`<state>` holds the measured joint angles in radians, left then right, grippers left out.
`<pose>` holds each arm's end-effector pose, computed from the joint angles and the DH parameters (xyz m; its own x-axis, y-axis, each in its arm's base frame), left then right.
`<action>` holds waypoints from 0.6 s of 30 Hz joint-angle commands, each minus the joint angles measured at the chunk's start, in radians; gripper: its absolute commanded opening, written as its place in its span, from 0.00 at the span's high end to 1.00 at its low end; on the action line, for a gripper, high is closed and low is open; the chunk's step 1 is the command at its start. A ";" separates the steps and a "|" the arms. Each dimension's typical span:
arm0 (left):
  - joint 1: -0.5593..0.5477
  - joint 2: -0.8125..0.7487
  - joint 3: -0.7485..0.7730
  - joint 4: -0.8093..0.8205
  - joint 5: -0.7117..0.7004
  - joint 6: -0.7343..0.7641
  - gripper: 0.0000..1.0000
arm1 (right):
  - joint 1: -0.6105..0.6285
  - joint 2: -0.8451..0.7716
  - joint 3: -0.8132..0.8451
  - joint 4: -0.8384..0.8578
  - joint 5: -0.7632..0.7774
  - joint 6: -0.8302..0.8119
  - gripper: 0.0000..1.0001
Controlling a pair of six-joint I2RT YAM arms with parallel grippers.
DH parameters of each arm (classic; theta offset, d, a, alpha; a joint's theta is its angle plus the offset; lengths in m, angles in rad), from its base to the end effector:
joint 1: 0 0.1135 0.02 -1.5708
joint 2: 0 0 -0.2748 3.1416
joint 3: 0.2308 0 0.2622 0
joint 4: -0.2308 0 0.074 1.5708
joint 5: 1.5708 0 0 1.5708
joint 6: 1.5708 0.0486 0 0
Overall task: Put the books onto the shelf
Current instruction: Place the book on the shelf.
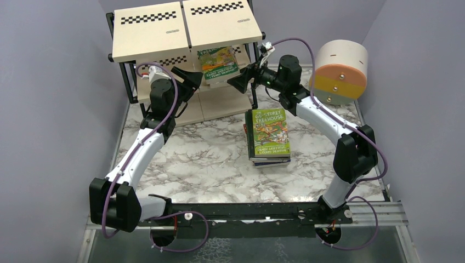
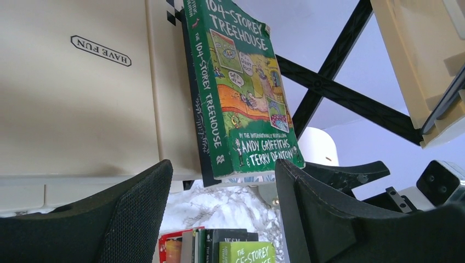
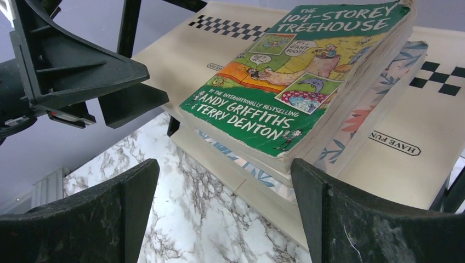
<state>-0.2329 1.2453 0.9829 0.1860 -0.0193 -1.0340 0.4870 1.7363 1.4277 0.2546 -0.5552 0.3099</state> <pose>0.3081 -0.0721 0.3562 -0.2202 -0.8308 -0.5112 0.0446 0.5149 -0.8561 0.3785 0.2294 0.3579 -0.3086 0.1299 -0.9423 -0.8072 0.4884 0.3316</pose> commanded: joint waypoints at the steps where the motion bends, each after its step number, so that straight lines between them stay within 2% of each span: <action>1: 0.012 -0.011 0.003 0.029 -0.036 -0.001 0.38 | 0.004 0.019 0.042 0.023 -0.046 0.006 0.12; 8: 0.014 0.020 -0.007 0.121 -0.043 -0.004 0.39 | 0.003 0.024 0.053 0.017 -0.054 0.008 0.12; 18: 0.014 0.147 0.058 0.187 0.011 0.036 0.45 | 0.004 0.025 0.060 0.010 -0.057 0.002 0.12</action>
<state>-0.2237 1.3594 0.9928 0.3031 -0.0341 -1.0290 0.4870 1.7435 1.4532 0.2539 -0.5743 0.3099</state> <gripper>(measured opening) 0.570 0.881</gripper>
